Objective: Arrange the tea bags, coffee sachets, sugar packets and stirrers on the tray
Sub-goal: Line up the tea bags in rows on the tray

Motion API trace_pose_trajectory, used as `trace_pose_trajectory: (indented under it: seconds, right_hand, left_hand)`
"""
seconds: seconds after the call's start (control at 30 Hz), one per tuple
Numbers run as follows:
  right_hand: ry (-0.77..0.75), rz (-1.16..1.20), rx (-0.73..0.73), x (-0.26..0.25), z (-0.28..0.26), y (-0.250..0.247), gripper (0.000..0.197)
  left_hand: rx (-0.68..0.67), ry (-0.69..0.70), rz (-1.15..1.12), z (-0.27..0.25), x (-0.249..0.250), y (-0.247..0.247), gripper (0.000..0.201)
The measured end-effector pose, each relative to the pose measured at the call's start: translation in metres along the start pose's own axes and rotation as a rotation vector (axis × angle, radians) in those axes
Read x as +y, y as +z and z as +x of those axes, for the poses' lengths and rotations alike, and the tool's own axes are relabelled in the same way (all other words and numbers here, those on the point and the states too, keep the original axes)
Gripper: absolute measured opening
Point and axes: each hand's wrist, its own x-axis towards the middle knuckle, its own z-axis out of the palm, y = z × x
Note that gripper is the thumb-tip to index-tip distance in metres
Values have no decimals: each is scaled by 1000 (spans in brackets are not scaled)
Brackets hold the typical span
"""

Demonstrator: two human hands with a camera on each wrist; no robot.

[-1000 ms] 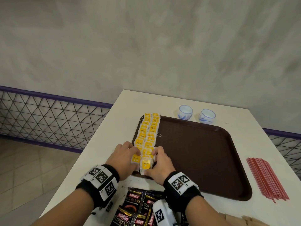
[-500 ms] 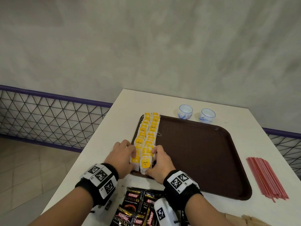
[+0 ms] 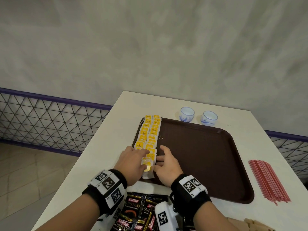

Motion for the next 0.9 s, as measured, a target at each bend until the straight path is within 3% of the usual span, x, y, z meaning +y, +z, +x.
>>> trace_pose_trajectory:
  seconds: [0.3,0.43,0.57,0.9]
  right_hand:
    - [-34,106,-33,-5,-8,5,69]
    - [-12,115,-55,-9,-16,0,72]
    - [8,167,-60,-1,-9,6,80]
    - [-9,192,-99,3,-8,11,81]
  left_hand:
    - [27,-16,-55,1,1,4,35]
    - [86,-63,-25,2,-1,-2,46]
    - [53,-107,60,2,-2,-3,63]
    - [42,-147,-126,0,2,1,60]
